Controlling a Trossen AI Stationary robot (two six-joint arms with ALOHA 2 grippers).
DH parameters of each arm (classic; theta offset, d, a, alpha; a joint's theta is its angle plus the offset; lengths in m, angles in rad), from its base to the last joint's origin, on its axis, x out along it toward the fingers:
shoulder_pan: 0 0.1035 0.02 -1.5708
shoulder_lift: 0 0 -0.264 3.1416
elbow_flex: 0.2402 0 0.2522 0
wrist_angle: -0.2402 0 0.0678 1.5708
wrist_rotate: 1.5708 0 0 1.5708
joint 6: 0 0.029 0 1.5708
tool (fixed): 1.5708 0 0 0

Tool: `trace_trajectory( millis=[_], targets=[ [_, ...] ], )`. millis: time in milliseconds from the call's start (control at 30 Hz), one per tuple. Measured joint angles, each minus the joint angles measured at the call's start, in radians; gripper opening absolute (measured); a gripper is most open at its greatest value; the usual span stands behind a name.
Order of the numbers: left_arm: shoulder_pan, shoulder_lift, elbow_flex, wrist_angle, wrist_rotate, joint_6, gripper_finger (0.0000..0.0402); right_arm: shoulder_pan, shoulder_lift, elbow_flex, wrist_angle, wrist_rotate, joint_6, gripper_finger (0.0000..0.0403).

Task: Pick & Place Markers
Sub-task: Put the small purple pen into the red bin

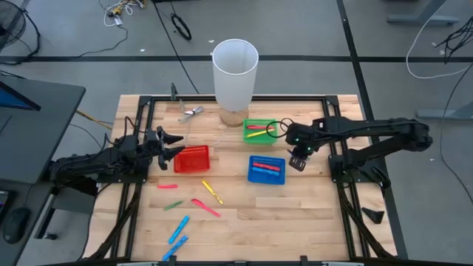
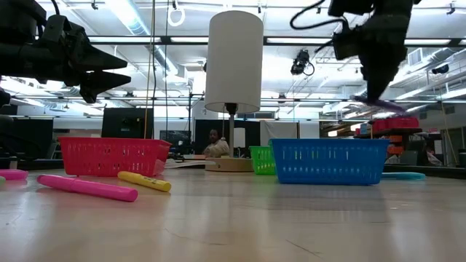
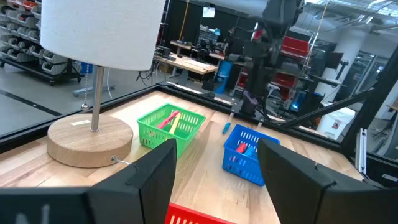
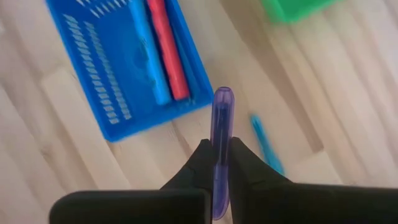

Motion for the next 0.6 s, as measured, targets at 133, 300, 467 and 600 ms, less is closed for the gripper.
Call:
trace_trajectory(
  millis=[133, 300, 467, 600],
  targets=[
    [0.000, 0.000, 0.000, 0.000, 0.000, 0.000, 0.0232, 0.009, -0.022, 0.000, 0.066, 0.000, -0.041, 0.0011],
    [0.000, 0.000, 0.000, 0.000, 0.000, 0.000, 0.0232, 0.018, -0.038, 0.000, 0.144, 0.000, -0.071, 0.0011],
    [0.000, 0.000, 0.000, 0.000, 0.000, 0.000, 0.0232, 0.032, -0.039, 0.000, 0.268, 0.000, -0.087, 0.0011],
    [0.000, 0.000, 0.000, 0.000, 0.000, 0.000, 0.0232, 0.038, -0.039, 0.000, 0.410, 0.000, -0.126, 0.0011]
  ],
)
